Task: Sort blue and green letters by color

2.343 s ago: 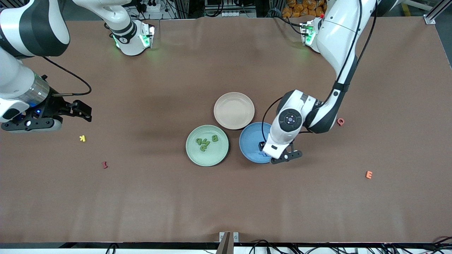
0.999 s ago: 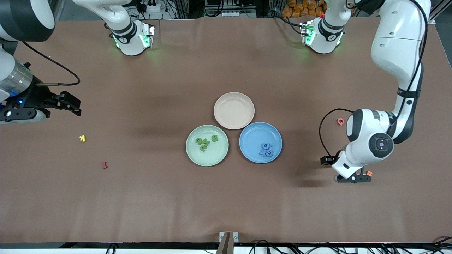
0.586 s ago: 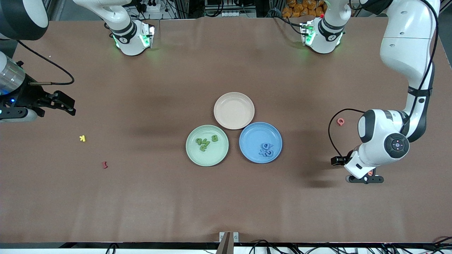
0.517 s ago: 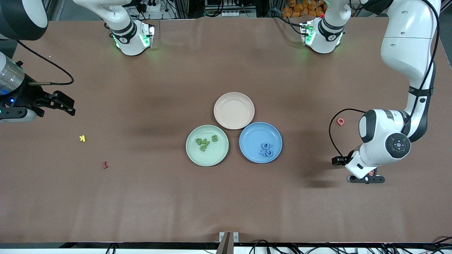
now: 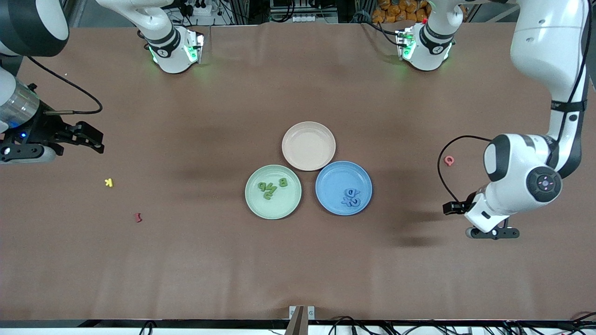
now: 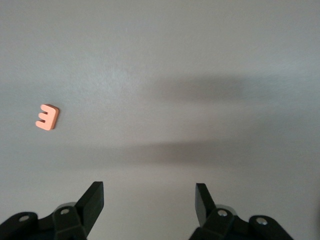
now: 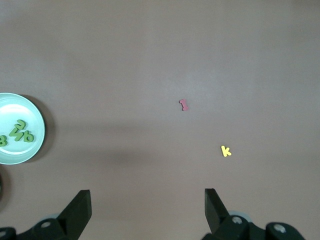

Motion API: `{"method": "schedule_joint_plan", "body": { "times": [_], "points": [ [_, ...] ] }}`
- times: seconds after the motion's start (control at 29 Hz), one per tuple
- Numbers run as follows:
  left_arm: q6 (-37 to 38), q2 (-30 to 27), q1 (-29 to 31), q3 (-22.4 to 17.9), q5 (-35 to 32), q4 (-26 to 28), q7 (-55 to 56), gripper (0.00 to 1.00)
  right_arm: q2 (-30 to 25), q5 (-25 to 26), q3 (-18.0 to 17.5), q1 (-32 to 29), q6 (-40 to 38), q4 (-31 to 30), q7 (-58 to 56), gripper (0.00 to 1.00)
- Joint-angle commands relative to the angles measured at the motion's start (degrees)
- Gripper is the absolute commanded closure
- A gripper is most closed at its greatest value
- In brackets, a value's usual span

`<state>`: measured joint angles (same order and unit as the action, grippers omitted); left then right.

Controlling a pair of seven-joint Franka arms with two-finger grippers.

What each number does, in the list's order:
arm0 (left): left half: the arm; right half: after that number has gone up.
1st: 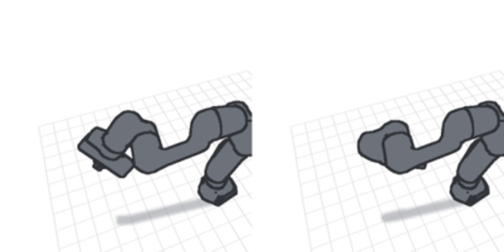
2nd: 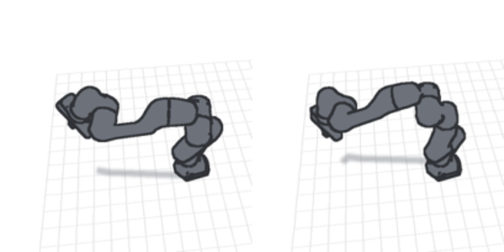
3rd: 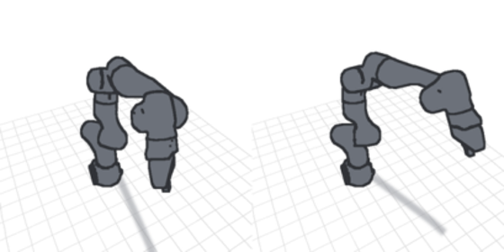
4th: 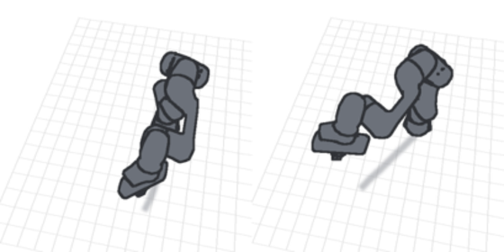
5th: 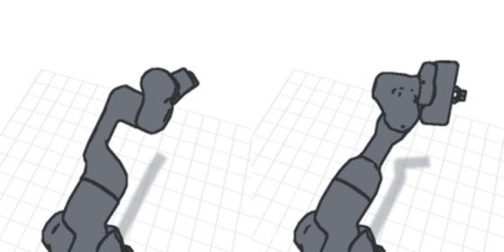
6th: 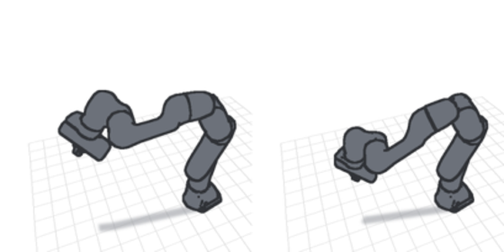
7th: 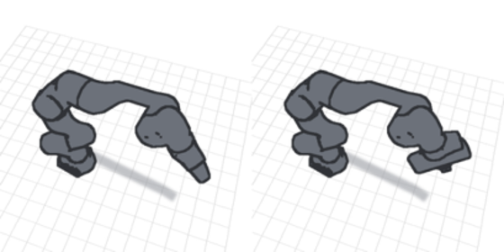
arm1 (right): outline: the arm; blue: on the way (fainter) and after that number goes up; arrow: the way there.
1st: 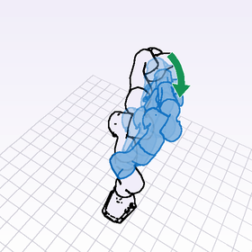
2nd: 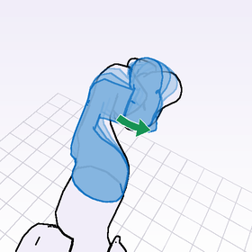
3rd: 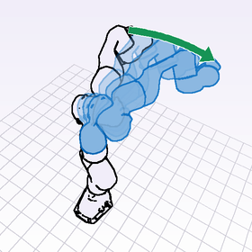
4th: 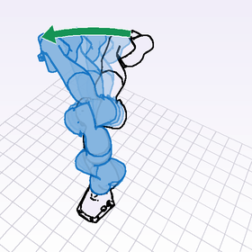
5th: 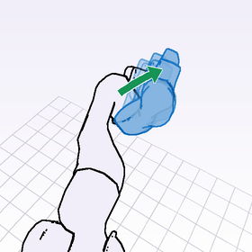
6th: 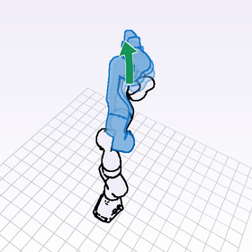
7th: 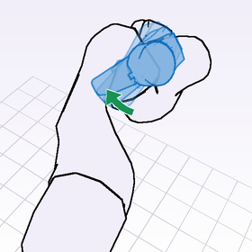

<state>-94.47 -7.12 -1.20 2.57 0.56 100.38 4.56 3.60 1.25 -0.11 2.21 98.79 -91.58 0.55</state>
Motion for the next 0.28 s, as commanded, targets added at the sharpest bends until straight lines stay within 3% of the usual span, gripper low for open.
{"method": "schedule_joint_plan", "body": {
  "times": [0.0,0.24],
  "points": [
    [0.0,0.4,0.1,0.2,-1.5,-0.8,-0.9,0.0,0.4,-0.2,-0.2,-0.5,-0.7,0.9,-0.6,0.0],
    [-0.2,0.7,0.1,0.2,-1.5,-0.8,-0.9,0.0,0.4,-0.2,-0.1,-0.5,-0.7,0.9,-0.6,0.0]
  ]
}}
